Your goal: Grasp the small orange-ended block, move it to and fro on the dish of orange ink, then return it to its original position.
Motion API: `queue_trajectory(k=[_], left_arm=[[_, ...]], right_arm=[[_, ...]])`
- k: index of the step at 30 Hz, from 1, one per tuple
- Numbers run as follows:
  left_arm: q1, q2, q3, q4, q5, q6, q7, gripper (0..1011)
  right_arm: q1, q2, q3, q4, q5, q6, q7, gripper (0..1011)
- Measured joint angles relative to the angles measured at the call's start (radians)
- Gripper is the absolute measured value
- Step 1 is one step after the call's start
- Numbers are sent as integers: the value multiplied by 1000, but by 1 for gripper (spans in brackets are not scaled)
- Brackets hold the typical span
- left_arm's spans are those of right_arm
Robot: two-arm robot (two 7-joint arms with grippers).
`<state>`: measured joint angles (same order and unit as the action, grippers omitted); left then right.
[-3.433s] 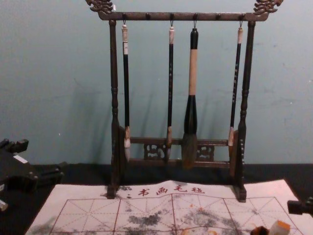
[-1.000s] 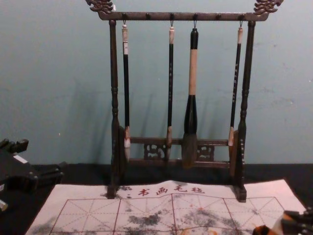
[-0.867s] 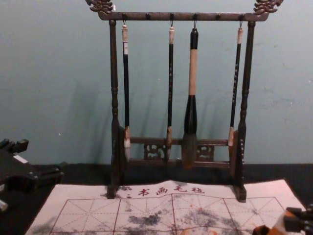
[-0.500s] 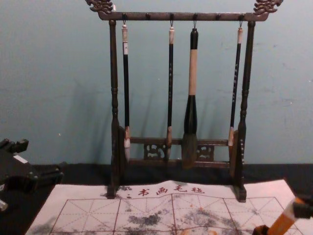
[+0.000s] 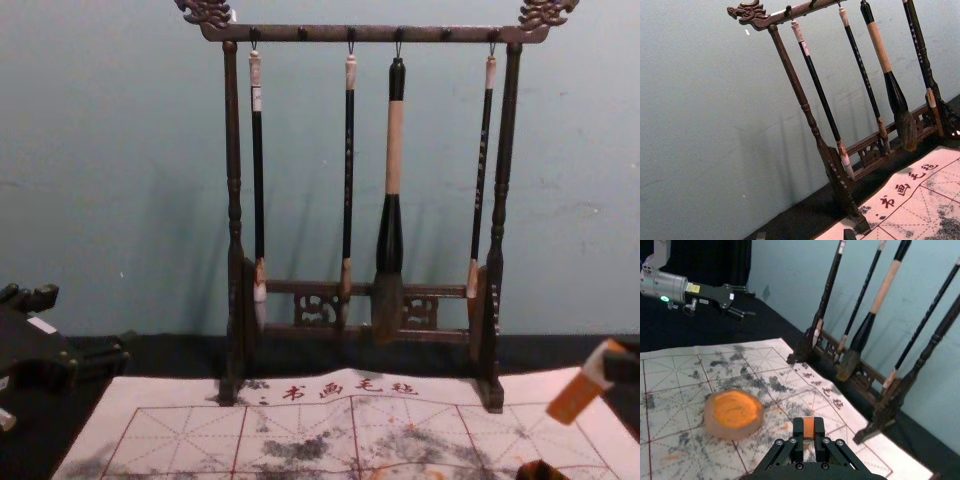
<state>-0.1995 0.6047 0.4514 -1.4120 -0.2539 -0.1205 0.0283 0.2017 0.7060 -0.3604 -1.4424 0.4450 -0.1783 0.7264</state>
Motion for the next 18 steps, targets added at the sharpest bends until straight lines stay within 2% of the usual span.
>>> queue_trajectory(k=[4, 9, 11, 18], left_arm=[[0, 0, 0, 0, 0, 0, 0, 1001], [0, 0, 0, 0, 0, 0, 0, 1001], [0, 0, 0, 0, 0, 0, 0, 1001], [0, 0, 0, 0, 0, 0, 0, 1001]], right_arm=[[21, -11, -16, 4, -12, -3, 11, 88], [61, -33, -60, 22, -39, -4, 38, 88], [66, -36, -65, 24, -42, -4, 41, 88], [105, -61, -117, 36, -61, -4, 68, 90]])
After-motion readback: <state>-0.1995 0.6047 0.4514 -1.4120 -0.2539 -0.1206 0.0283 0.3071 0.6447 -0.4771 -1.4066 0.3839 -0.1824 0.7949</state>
